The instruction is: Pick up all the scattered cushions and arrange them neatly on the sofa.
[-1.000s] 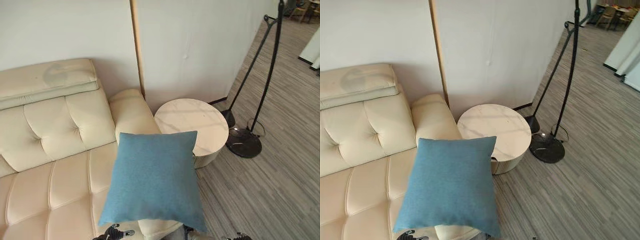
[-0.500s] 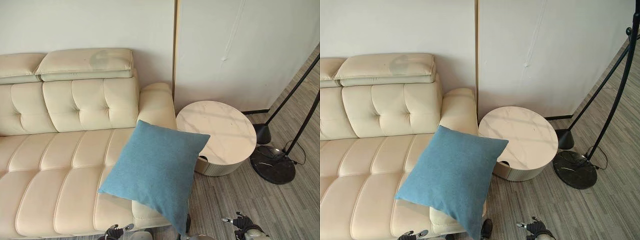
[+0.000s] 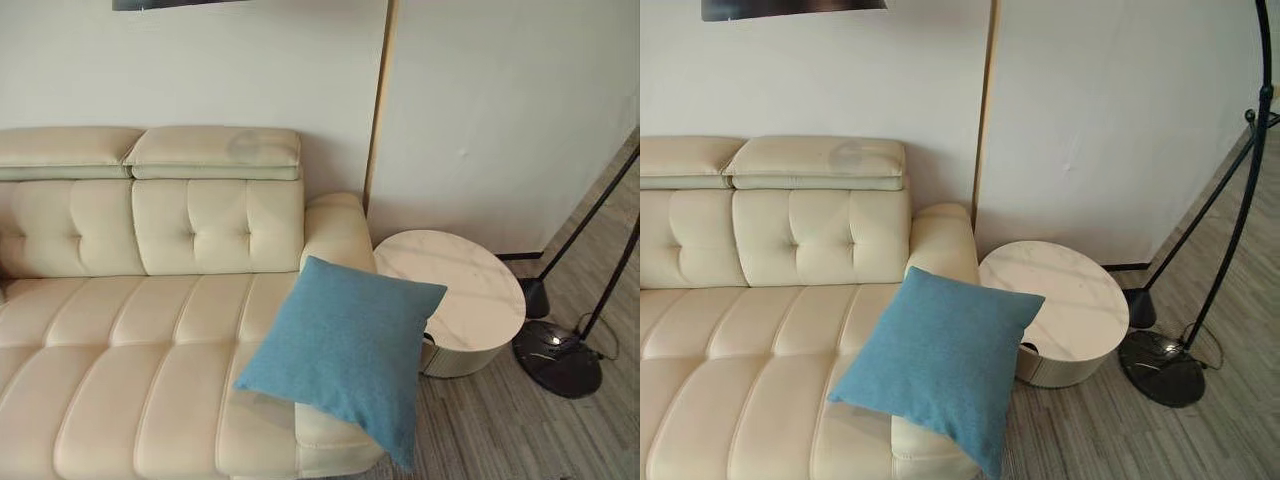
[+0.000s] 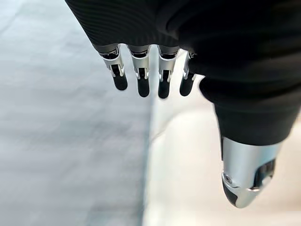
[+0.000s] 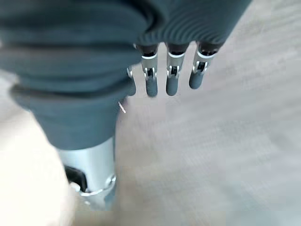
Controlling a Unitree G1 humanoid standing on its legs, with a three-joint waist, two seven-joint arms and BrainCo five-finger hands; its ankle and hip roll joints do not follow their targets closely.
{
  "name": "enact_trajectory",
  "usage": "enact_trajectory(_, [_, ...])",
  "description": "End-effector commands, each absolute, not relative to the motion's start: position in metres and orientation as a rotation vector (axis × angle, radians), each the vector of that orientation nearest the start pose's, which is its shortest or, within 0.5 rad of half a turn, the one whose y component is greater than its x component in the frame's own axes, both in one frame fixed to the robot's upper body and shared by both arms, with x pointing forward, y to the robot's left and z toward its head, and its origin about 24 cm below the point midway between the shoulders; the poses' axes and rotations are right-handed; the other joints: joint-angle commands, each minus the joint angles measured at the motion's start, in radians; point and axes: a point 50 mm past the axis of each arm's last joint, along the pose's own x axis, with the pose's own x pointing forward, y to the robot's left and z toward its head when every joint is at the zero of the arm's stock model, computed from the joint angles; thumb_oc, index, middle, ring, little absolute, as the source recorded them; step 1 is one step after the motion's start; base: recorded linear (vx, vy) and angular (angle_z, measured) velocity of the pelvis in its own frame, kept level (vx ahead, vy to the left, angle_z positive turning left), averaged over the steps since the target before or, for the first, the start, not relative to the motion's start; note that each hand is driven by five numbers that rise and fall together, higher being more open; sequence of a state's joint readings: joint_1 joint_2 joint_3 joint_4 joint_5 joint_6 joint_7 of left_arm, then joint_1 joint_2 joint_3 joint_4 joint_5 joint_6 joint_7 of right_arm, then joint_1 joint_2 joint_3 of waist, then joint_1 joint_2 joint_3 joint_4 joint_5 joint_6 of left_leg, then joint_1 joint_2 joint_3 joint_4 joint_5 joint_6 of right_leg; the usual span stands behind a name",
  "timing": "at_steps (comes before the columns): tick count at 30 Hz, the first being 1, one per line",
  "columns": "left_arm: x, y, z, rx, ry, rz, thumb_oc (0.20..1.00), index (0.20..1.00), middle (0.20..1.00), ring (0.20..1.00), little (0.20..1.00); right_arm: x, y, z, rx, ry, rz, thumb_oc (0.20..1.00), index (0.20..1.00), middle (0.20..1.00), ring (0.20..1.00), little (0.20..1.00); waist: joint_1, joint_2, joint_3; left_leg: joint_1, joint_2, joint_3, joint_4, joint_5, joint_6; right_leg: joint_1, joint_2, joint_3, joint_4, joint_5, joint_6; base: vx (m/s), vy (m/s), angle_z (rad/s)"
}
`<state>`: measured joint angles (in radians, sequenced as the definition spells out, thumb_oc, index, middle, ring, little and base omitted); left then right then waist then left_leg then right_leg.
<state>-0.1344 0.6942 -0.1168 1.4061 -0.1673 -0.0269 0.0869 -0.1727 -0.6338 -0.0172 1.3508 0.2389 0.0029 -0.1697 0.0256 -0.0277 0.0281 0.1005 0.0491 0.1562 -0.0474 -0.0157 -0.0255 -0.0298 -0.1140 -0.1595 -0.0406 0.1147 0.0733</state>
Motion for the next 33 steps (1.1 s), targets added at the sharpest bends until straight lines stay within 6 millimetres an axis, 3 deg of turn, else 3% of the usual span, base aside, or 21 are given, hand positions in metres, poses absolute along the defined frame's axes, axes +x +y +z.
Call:
enact_trajectory(1, [0.136,0.385,-0.078,0.448,1.038,0.555,1.0,1.0,1.0,1.0,1.0,0.181,-0.381,-0.058,-0.35,0.866,-0.705,1.0,1.0,1.0,1.0,1.0,-0.021,0.005,0.026,-0.045,0.037,-0.072,-0.04,0.017,-0.06,0.076,-0.006,-0.02,-0.047,-0.091,0.057,-0.01,0.117,-0.25])
enact_trajectory(3, [0.166,0.384,-0.065,0.379,0.915,0.576,1.0,1.0,1.0,1.0,1.0,0.221,-0.375,-0.033,-0.307,0.69,-0.703,1.0,1.0,1.0,1.0,1.0,-0.031,0.006,0.032,-0.048,0.034,-0.063,-0.04,0.013,-0.056,0.065,-0.009,-0.008,-0.047,-0.084,0.061,-0.02,0.094,-0.24])
enact_trajectory(4, [0.185,0.378,-0.058,0.306,0.832,0.586,1.0,1.0,1.0,1.0,1.0,0.241,-0.361,-0.025,-0.252,0.605,-0.674,1.0,1.0,1.0,1.0,1.0,-0.035,0.006,0.036,-0.05,0.033,-0.057,-0.04,0.011,-0.054,0.058,-0.01,0.0,-0.047,-0.082,0.062,-0.02,0.087,-0.23])
enact_trajectory(5, [0.208,0.369,-0.05,0.228,0.742,0.59,1.0,1.0,1.0,1.0,1.0,0.268,-0.337,-0.015,-0.197,0.51,-0.612,1.0,1.0,1.0,1.0,1.0,-0.038,0.004,0.043,-0.054,0.031,-0.052,-0.04,0.01,-0.052,0.051,-0.011,0.007,-0.047,-0.076,0.064,-0.04,0.086,-0.12])
enact_trajectory(7, [0.231,0.353,-0.044,0.154,0.671,0.564,1.0,1.0,1.0,1.0,1.0,0.297,-0.306,0.001,-0.144,0.404,-0.532,1.0,1.0,1.0,1.0,1.0,-0.043,0.003,0.054,-0.062,0.03,-0.048,-0.04,0.012,-0.05,0.038,-0.012,0.015,-0.047,-0.07,0.064,-0.07,0.059,-0.22])
enact_trajectory(9, [0.264,0.324,-0.035,0.098,0.582,0.49,1.0,1.0,1.0,1.0,1.0,0.33,-0.242,0.029,-0.071,0.231,-0.354,1.0,1.0,1.0,1.0,1.0,-0.053,0.0,0.087,-0.093,0.026,-0.044,-0.04,0.022,-0.045,0.001,-0.013,0.026,-0.047,-0.054,0.064,-0.14,0.058,-0.11])
enact_trajectory(10, [0.272,0.318,-0.032,0.1,0.566,0.473,1.0,1.0,1.0,1.0,1.0,0.334,-0.228,0.036,-0.061,0.191,-0.31,1.0,1.0,1.0,1.0,1.0,-0.056,-0.003,0.098,-0.105,0.026,-0.045,-0.04,0.027,-0.044,-0.013,-0.014,0.03,-0.047,-0.049,0.064,-0.25,0.046,-0.03])
enact_trajectory(11, [0.294,0.308,-0.015,0.111,0.506,0.455,1.0,1.0,1.0,1.0,1.0,0.344,-0.194,0.059,-0.016,0.083,-0.22,1.0,1.0,1.0,1.0,1.0,-0.06,-0.013,0.139,-0.152,0.027,-0.048,-0.04,0.045,-0.041,-0.067,-0.014,0.039,-0.038,-0.03,0.063,-0.19,0.026,-0.07])
enact_trajectory(12, [0.294,0.308,-0.015,0.111,0.506,0.455,1.0,1.0,1.0,1.0,1.0,0.344,-0.194,0.059,-0.016,0.083,-0.22,1.0,1.0,1.0,1.0,1.0,-0.06,-0.013,0.139,-0.152,0.027,-0.048,-0.04,0.045,-0.041,-0.067,-0.014,0.039,-0.038,-0.03,0.063,-0.28,0.019,-0.06])
enact_trajectory(13, [0.314,0.307,0.006,0.121,0.454,0.467,1.0,1.0,1.0,1.0,1.0,0.354,-0.173,0.077,-0.011,0.022,-0.173,1.0,1.0,1.0,1.0,1.0,-0.061,-0.026,0.176,-0.21,0.029,-0.05,-0.022,0.061,-0.043,-0.126,-0.016,0.046,-0.019,-0.015,0.061,-0.18,-0.007,-0.09])
enact_trajectory(17, [0.342,0.301,0.041,0.145,0.366,0.462,1.0,1.0,1.0,1.0,1.0,0.365,-0.142,0.102,-0.018,-0.057,-0.129,1.0,1.0,1.0,1.0,1.0,-0.06,-0.049,0.232,-0.337,0.029,-0.06,0.067,0.061,-0.046,-0.212,-0.032,0.042,0.015,0.001,0.054,-0.13,-0.004,-0.04])
enact_trajectory(21, [0.367,0.283,0.071,0.18,0.288,0.426,1.0,1.0,1.0,1.0,1.0,0.368,-0.12,0.111,-0.037,-0.09,-0.096,1.0,1.0,1.0,1.0,1.0,-0.063,-0.056,0.292,-0.477,0.018,-0.077,0.157,0.052,-0.049,-0.307,-0.051,0.031,0.052,0.005,0.049,-0.08,0.015,0.23])
enact_trajectory(23, [0.384,0.257,0.091,0.148,0.202,0.357,1.0,1.0,1.0,1.0,1.0,0.37,-0.103,0.116,-0.015,-0.099,-0.055,1.0,1.0,1.0,1.0,1.0,-0.062,-0.059,0.314,-0.53,0.011,-0.087,0.175,0.053,-0.049,-0.352,-0.059,0.028,0.068,0.006,0.047,-0.03,0.054,0.23])
enact_trajectory(24, [0.396,0.231,0.11,0.081,0.114,0.285,1.0,1.0,1.0,1.0,1.0,0.373,-0.085,0.13,0.017,-0.13,-0.009,1.0,1.0,1.0,1.0,1.0,-0.059,-0.059,0.327,-0.558,0.008,-0.093,0.179,0.053,-0.048,-0.376,-0.064,0.028,0.074,0.007,0.049,-0.01,0.107,0.24])
enact_trajectory(25, [0.409,0.183,0.14,-0.016,-0.013,0.119,1.0,1.0,1.0,1.0,1.0,0.371,-0.055,0.154,0.1,-0.187,0.11,1.0,1.0,1.0,1.0,1.0,-0.057,-0.056,0.345,-0.59,0.001,-0.1,0.188,0.055,-0.045,-0.405,-0.068,0.024,0.077,0.012,0.053,0.01,0.096,0.15])
enact_trajectory(27, [0.407,0.153,0.149,-0.081,-0.069,-0.051,0.2,0.2,0.2,0.2,0.2,0.364,-0.046,0.156,0.175,-0.195,0.224,1.0,1.0,1.0,1.0,1.0,-0.057,-0.052,0.347,-0.595,-0.003,-0.102,0.191,0.055,-0.044,-0.408,-0.071,0.022,0.076,0.013,0.055,0.02,0.06,-0.36])
enact_trajectory(29, [0.4,0.131,0.146,-0.23,-0.07,-0.169,0.2,0.2,0.2,0.2,0.2,0.358,-0.044,0.155,0.238,-0.191,0.284,1.0,1.0,1.0,1.0,1.0,-0.058,-0.051,0.347,-0.599,-0.006,-0.103,0.191,0.053,-0.043,-0.408,-0.073,0.018,0.075,0.013,0.058,0.02,0.026,0.0])
enact_trajectory(30, [0.397,0.122,0.145,-0.29,-0.072,-0.216,0.2,0.2,0.2,0.2,0.2,0.356,-0.045,0.154,0.259,-0.189,0.294,0.674,0.674,0.674,0.674,0.674,-0.057,-0.05,0.346,-0.599,-0.007,-0.104,0.19,0.053,-0.042,-0.408,-0.072,0.017,0.074,0.013,0.058,0.03,0.022,0.11])
enact_trajectory(31, [0.389,0.104,0.14,-0.437,-0.06,-0.29,0.2,0.2,0.2,0.2,0.2,0.352,-0.045,0.151,0.316,-0.182,0.317,0.2,0.2,0.2,0.2,0.2,-0.058,-0.05,0.342,-0.598,-0.009,-0.106,0.187,0.051,-0.042,-0.406,-0.074,0.014,0.071,0.014,0.059,0.02,0.015,-0.05])
enact_trajectory(32, [0.389,0.104,0.14,-0.437,-0.06,-0.29,0.2,0.2,0.2,0.2,0.2,0.352,-0.045,0.151,0.316,-0.182,0.317,0.2,0.2,0.2,0.2,0.2,-0.058,-0.05,0.342,-0.598,-0.009,-0.106,0.187,0.051,-0.042,-0.406,-0.074,0.014,0.071,0.014,0.059,0.04,0.014,0.0])
enact_trajectory(33, [0.382,0.09,0.138,-0.535,-0.059,-0.341,0.2,0.2,0.2,0.2,0.2,0.348,-0.046,0.15,0.338,-0.182,0.327,0.2,0.2,0.2,0.2,0.2,-0.059,-0.049,0.339,-0.59,-0.011,-0.107,0.181,0.049,-0.041,-0.401,-0.075,0.012,0.067,0.015,0.06,0.0,0.0,0.0])
